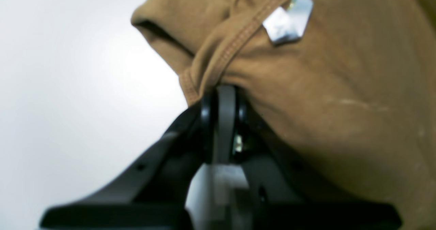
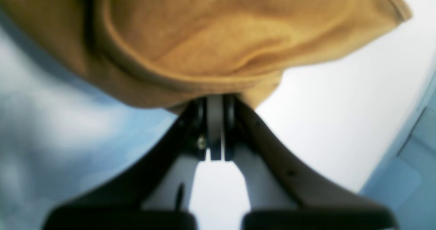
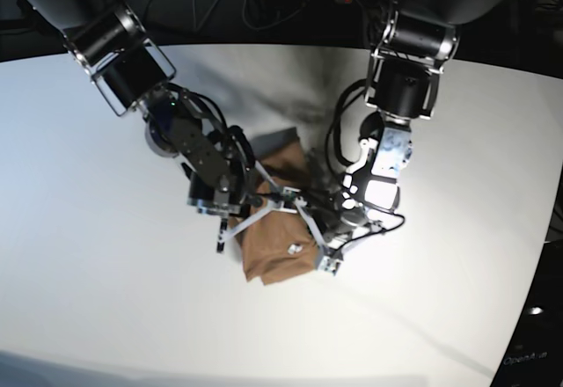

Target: Fold the T-shirt properly

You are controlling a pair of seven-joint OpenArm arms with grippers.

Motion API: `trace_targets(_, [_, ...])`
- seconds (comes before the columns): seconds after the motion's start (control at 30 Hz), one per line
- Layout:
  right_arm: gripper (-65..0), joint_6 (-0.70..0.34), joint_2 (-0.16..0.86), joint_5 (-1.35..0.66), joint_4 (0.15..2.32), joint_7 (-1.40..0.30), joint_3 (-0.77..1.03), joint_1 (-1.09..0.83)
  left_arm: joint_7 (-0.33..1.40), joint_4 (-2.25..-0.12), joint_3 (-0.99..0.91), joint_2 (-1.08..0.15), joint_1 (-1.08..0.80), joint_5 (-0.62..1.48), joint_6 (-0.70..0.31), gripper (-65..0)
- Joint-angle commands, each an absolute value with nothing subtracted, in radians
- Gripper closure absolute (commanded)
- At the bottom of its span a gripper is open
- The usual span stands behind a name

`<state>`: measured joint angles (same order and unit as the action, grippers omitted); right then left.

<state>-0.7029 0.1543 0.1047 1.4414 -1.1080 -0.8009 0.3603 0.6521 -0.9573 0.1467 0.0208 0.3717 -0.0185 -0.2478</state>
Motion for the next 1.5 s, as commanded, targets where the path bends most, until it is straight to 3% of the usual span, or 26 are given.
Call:
trace_targets(0.0, [0.0, -0.698, 0.153, 0.104, 1.460, -1.096, -0.797, 0.377, 0.725, -0.952, 0.150, 0.024, 0.383, -0.024, -0.260, -2.2])
trace_targets(0.2, [0.0, -0.698, 0.159, 0.105, 1.461, -1.096, -0.719, 0.358, 0.714, -0.952, 0.150, -0.004, 0.403, -0.024, -0.260, -2.2])
trace_targets(0.7, [0.0, -0.698, 0.300, 0.105, 1.509, -1.090, -0.611, 0.278, 0.667, -0.938, 0.148, -0.036, 0.496, -0.024, -0.260, -2.3])
trace_targets(1.13, [0.0, -0.698, 0.386, 0.105, 1.621, -1.092, -0.510, 0.189, 0.483, -0.949, 0.148, -0.027, 0.535, -0.022, -0.260, -2.5])
trace_targets(1.47, [0.0, -0.698, 0.449, 0.105, 1.675, -1.093, -0.433, 0.140, 0.723, -1.095, 0.076, -0.058, 0.466, -0.024, -0.260, -2.2])
